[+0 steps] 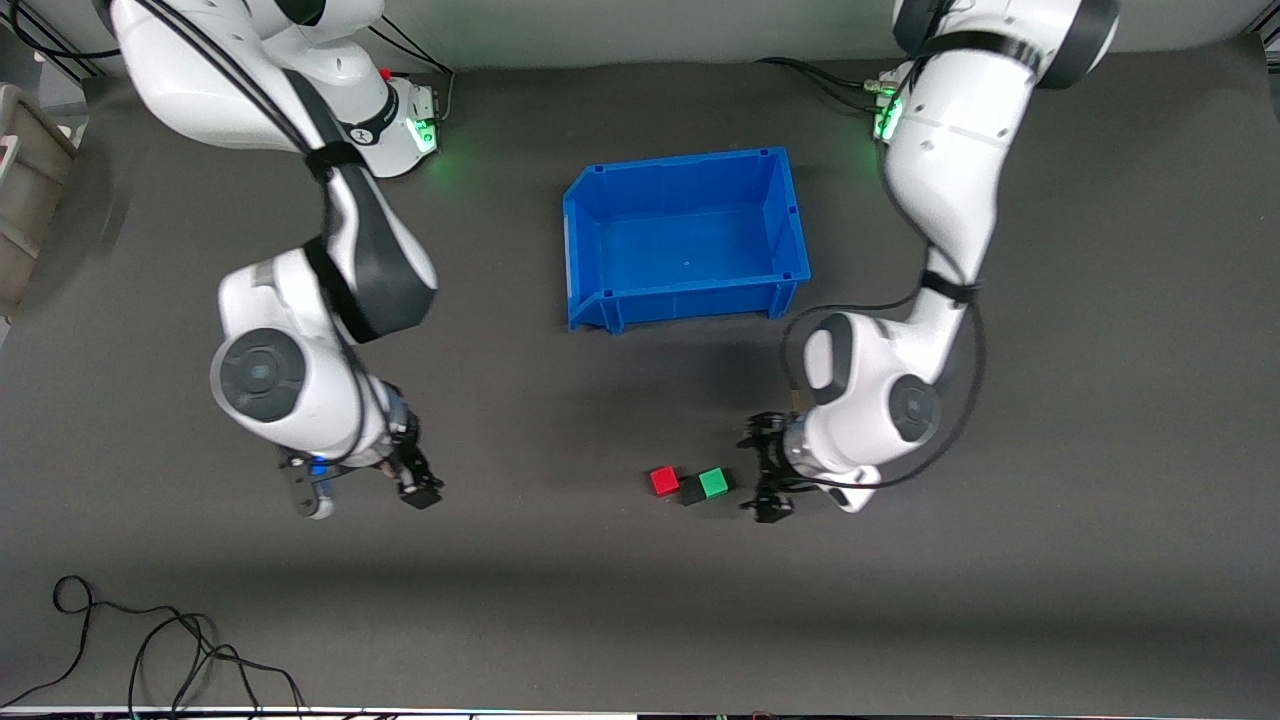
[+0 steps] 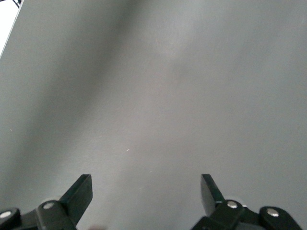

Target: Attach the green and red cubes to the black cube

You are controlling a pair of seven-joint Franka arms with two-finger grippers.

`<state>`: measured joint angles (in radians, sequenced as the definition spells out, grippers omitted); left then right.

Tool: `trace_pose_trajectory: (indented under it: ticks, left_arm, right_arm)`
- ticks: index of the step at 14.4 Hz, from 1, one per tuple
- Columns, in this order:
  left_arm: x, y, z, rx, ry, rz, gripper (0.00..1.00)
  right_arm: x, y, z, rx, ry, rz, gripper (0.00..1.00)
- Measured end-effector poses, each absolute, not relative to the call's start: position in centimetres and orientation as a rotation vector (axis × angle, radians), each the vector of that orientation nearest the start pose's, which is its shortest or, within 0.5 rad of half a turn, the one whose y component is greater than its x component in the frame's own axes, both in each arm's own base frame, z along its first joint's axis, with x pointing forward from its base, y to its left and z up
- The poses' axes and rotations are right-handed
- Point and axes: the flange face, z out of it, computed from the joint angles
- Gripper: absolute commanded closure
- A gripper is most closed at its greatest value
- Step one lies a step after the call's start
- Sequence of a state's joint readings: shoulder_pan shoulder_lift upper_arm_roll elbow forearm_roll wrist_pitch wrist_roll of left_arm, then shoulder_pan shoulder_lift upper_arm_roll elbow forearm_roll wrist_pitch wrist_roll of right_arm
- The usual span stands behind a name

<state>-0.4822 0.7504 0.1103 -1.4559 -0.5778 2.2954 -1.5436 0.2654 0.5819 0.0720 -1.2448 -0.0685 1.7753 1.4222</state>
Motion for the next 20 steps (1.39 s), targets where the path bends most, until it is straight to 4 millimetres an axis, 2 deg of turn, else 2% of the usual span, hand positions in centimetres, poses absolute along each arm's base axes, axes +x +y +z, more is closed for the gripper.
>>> trace_pose_trajectory:
  ticks: [3,5,7,10,13,15,16,18,20]
  left_arm:
    - [67.8,-23.2,31.4,-2.671,-2.011,0.45,0.0]
    - [67.8,-18.5,34.9,-2.837,-1.703,0.436,0.0]
    - [67.3,-14.9,38.1,-2.925,-1.395,0.342,0.0]
    - [66.0,-12.6,43.4,-3.006,-0.976,0.214,0.0]
    - [64.5,-9.2,48.7,-3.115,-0.62,0.172,0.0]
    - [63.2,-5.4,52.3,-3.172,-0.438,0.135,0.0]
    - [62.3,-3.9,53.8,-3.19,-0.347,0.113,0.0]
    - [60.2,-2.5,56.1,-3.189,-0.199,0.066,0.0]
    - [58.4,-2.4,58.0,-3.192,-0.119,0.025,0.0]
  right_arm:
    - [66.8,19.2,45.9,-2.85,1.469,0.012,0.0]
    - [64.9,17.7,48.3,-2.935,1.297,0.001,0.0]
    - [63.0,15.7,51.6,-3.0,1.101,-0.034,0.0]
    - [60.2,10.5,57.1,-3.099,0.739,-0.078,0.0]
    - [58.0,5.4,60.2,-3.175,0.396,-0.028,0.0]
    - [57.2,4.2,61.7,-3.193,0.19,-0.044,0.0]
    - [56.8,4.1,62.4,-3.196,0.14,-0.052,0.0]
    - [55.9,4.3,63.6,-3.183,0.1,-0.06,0.0]
    - [55.0,4.6,64.8,-3.14,0.058,-0.045,0.0]
